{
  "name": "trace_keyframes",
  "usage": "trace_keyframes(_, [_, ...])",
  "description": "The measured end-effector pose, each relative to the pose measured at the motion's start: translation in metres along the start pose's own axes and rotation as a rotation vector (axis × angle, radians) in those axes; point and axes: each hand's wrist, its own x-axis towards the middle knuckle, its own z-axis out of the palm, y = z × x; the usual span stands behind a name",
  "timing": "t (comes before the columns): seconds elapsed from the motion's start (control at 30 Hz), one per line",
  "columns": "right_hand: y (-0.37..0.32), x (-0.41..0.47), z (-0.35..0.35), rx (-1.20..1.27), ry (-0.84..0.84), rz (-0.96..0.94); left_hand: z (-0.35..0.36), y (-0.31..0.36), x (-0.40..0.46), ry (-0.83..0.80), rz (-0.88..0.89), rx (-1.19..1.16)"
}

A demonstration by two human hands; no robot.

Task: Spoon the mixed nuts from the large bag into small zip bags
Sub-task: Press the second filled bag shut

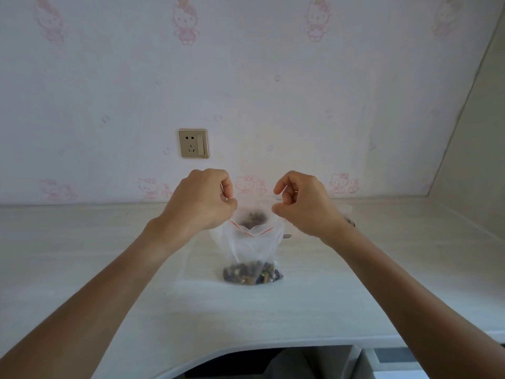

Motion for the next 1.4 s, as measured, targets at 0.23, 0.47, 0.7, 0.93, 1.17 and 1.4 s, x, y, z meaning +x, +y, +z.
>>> trace_keyframes(0.23, [0.002,0.002,-0.009,0.152,0.057,0.082,-0.015,-0.008,0.001,-0.015,-0.028,-0.160])
trace_keyframes(0.47, [-0.008,0.004,-0.022,-0.144,-0.033,-0.204,-0.033,-0.009,0.005,-0.205,0.127,-0.136])
trace_keyframes(0.7, [0.003,-0.001,-0.040,-0.246,-0.345,-0.298,-0.021,-0.017,0.002,-0.137,0.253,0.078])
trace_keyframes(0.93, [0.010,-0.006,-0.033,-0.167,-0.308,-0.459,0.003,0.006,-0.029,0.026,0.531,-0.142])
trace_keyframes(1.17, [0.012,0.004,-0.027,-0.343,-0.396,-0.400,0.037,0.008,-0.036,-0.124,0.439,-0.229])
trace_keyframes(1.4, [0.008,0.005,-0.034,-0.424,-0.414,-0.426,0.047,0.005,-0.028,-0.135,0.405,-0.312])
